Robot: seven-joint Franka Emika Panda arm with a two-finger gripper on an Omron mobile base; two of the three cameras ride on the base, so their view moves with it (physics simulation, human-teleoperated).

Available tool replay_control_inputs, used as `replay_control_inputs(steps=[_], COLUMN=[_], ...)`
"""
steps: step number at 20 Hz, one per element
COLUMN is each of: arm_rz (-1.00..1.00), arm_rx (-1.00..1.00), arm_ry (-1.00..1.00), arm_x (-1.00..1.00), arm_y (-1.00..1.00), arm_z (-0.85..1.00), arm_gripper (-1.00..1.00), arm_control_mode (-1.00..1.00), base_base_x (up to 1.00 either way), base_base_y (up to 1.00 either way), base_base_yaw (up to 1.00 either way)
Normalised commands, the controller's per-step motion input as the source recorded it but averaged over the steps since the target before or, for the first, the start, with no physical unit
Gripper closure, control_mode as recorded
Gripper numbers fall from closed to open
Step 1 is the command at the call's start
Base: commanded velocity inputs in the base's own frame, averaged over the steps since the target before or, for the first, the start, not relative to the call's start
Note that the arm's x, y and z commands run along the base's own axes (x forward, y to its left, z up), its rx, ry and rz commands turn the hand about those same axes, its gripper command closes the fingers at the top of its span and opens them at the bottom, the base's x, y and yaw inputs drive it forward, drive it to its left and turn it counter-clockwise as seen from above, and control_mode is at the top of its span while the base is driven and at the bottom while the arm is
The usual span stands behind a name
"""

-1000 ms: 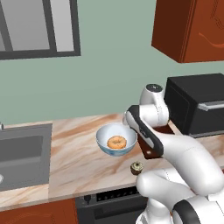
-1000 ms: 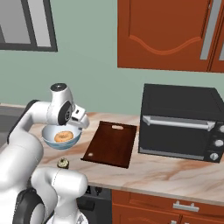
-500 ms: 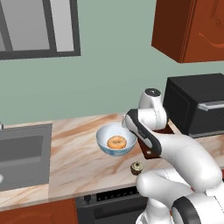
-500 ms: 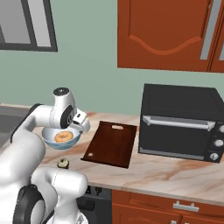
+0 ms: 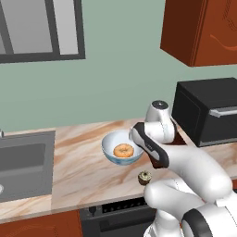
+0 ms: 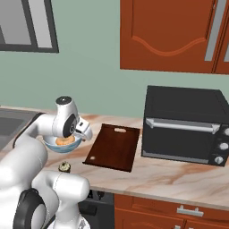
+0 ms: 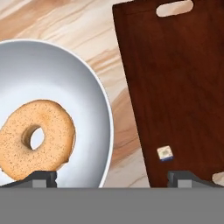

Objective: Place the bowl with donut and the cupcake onto the tray.

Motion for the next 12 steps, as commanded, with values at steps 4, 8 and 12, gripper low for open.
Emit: replay_control_inputs(steps=[4, 8, 12], arm_rz=[-0.02, -0.02, -0.02], arm_rx=[0.01, 0.0, 0.0], arm_ry=[0.0, 0.0, 0.0], arm_x=[0.0, 0.02, 0.04], arm_y=[0.0, 0.0, 0.0], arm_z=[-0.19, -0.14, -0.16], arm_gripper=[-1.0, -1.0, -1.0], arm_control_mode=[-1.0, -1.0, -1.0], base_base_x=[0.0, 0.0, 0.0], base_base_y=[0.0, 0.0, 0.0], base_base_yaw=[0.0, 0.0, 0.0])
